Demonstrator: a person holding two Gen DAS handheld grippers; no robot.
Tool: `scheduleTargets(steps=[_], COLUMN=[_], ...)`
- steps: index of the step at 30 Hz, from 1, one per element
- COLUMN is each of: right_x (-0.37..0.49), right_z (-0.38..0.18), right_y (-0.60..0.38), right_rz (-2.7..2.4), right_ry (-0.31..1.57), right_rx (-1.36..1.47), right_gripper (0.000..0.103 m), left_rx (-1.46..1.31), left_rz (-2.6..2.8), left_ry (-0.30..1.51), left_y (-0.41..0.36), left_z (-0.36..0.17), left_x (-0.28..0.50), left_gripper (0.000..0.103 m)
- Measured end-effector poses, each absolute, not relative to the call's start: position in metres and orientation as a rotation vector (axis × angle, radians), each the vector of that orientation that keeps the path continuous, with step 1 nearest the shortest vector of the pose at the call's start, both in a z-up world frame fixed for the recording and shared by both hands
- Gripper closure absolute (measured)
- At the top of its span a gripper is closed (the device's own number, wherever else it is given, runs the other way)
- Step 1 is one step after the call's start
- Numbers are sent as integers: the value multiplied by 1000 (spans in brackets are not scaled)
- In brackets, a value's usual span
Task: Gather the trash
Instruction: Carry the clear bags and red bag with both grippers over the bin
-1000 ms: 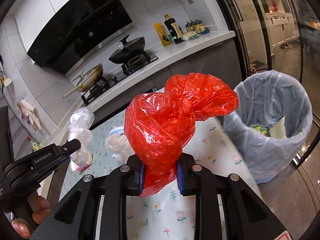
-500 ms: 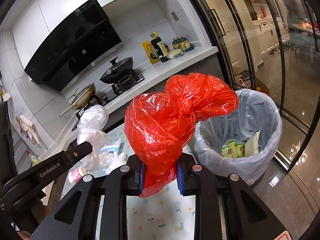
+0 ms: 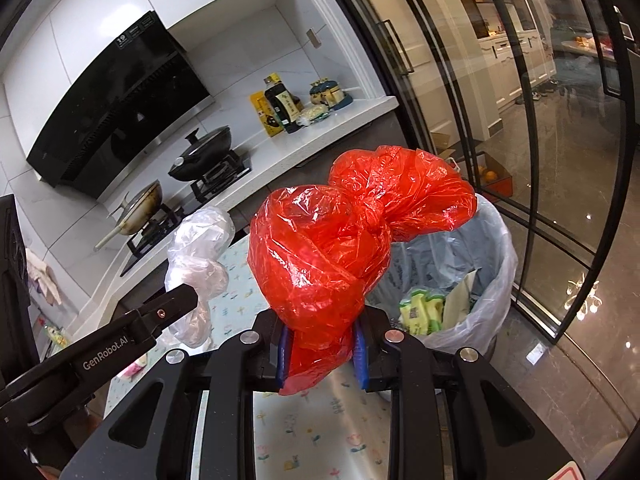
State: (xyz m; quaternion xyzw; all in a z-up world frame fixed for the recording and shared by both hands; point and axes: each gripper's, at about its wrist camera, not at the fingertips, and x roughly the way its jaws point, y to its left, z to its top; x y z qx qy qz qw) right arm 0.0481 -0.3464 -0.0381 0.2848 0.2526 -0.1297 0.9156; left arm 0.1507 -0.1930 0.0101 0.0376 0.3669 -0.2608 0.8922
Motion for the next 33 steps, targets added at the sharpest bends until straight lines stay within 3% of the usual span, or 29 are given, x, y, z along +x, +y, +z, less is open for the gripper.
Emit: scheduleTargets(steps=[15, 30, 33], right_x=[77, 104, 107], right_z=[-74, -104, -108], right_y=[-399, -422, -425], right_rz=[-372, -420, -422], right_ry=[599, 662, 678], right_rx=[587, 610, 605], right_gripper=[80, 79, 78], left_rx=[183, 236, 236], left_rz=[-638, -688, -699], left_ry=[829, 884, 897], left_y=[-271, -302, -305], left_z=[-34, -71, -74], left_x=[173, 204, 209], left_gripper=[80, 79, 73])
